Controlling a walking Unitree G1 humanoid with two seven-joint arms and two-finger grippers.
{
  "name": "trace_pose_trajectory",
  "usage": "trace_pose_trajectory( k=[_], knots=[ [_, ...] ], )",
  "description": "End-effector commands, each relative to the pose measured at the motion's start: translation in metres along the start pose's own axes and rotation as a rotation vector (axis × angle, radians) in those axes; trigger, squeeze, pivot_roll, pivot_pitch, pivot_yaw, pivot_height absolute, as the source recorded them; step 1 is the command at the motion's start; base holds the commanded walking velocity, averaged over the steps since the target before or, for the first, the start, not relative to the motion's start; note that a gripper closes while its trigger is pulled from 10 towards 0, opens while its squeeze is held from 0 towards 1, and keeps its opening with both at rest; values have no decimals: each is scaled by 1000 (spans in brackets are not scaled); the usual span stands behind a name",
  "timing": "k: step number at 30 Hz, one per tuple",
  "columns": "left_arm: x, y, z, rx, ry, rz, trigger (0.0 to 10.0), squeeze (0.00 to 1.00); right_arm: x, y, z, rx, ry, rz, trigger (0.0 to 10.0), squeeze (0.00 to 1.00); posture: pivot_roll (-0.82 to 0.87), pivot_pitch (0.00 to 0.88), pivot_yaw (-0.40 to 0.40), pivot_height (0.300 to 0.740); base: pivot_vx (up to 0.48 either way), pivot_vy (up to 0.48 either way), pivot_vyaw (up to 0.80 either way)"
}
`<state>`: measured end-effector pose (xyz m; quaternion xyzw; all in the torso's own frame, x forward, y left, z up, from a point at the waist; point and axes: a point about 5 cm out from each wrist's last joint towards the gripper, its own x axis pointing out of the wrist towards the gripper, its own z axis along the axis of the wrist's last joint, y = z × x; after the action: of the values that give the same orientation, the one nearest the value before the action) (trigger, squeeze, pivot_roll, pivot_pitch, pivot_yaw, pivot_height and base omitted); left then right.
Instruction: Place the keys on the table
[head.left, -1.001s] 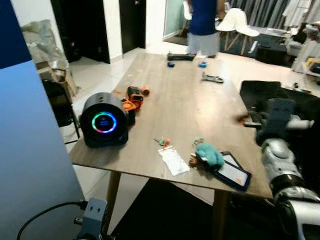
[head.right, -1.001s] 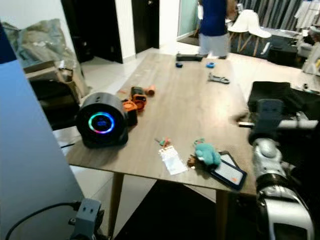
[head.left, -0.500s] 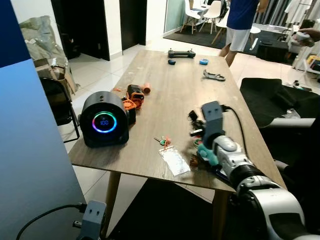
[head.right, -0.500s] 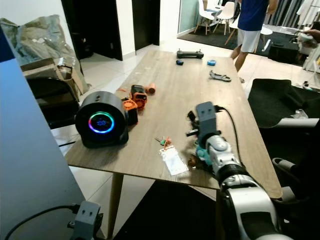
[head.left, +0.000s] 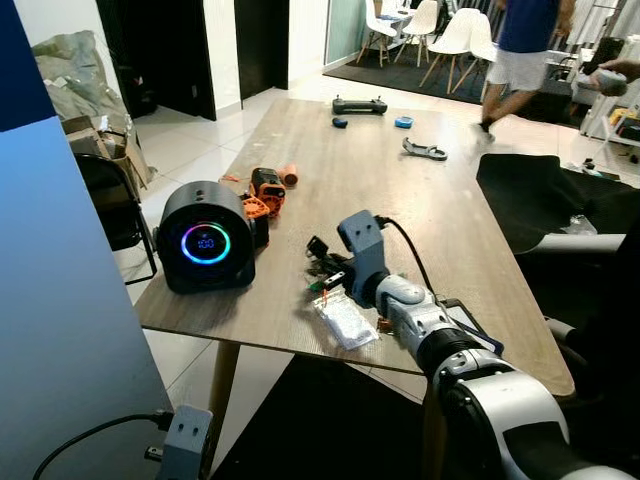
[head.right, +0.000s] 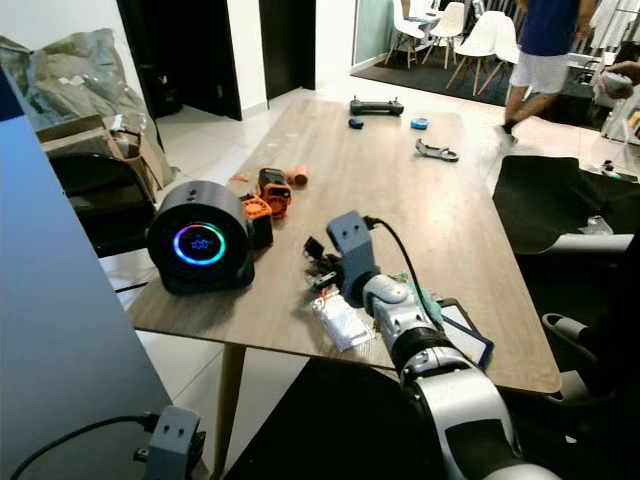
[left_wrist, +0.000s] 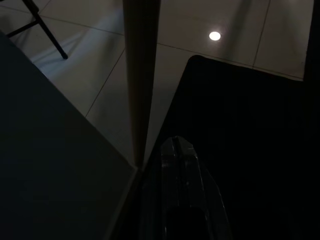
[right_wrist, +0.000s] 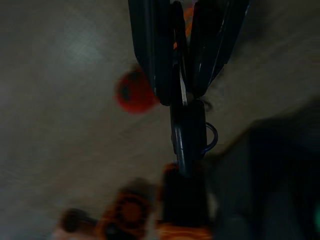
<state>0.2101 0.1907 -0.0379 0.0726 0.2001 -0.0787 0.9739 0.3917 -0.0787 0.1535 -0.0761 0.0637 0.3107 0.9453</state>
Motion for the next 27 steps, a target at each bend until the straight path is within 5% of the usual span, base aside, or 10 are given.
trace_pose_trajectory(
  k=[1,15,16,19,21,22,27],
  knots=[
    [-1,-1,-2,-1,10,0,10000,0,1,5,-1,-31,6,32,10000,0,102,64,-51,740,0,0,0],
    [0,-2,-2,2,13,-4,10000,0,-2,12,-22,-106,102,72,10000,27,97,51,-52,740,0,0,0],
    [0,-2,-2,2,13,-4,10000,0,-2,12,-23,-108,109,65,10000,867,98,50,-53,740,0,0,0],
    [0,-3,-2,1,13,-5,10000,0,-3,10,-25,-115,120,40,10000,910,100,50,-53,740,0,0,0],
    [0,-3,-2,1,13,-5,10000,0,-3,10,-25,-118,120,30,10000,910,100,50,-53,740,0,0,0],
    [0,-3,-2,0,14,-3,10000,0,-2,8,-23,-135,110,4,10000,0,100,50,-53,740,0,0,0],
    [0,-3,-2,0,15,-2,10000,0,-2,5,-16,-119,66,-24,10000,0,100,53,-52,740,0,0,0]
  ],
)
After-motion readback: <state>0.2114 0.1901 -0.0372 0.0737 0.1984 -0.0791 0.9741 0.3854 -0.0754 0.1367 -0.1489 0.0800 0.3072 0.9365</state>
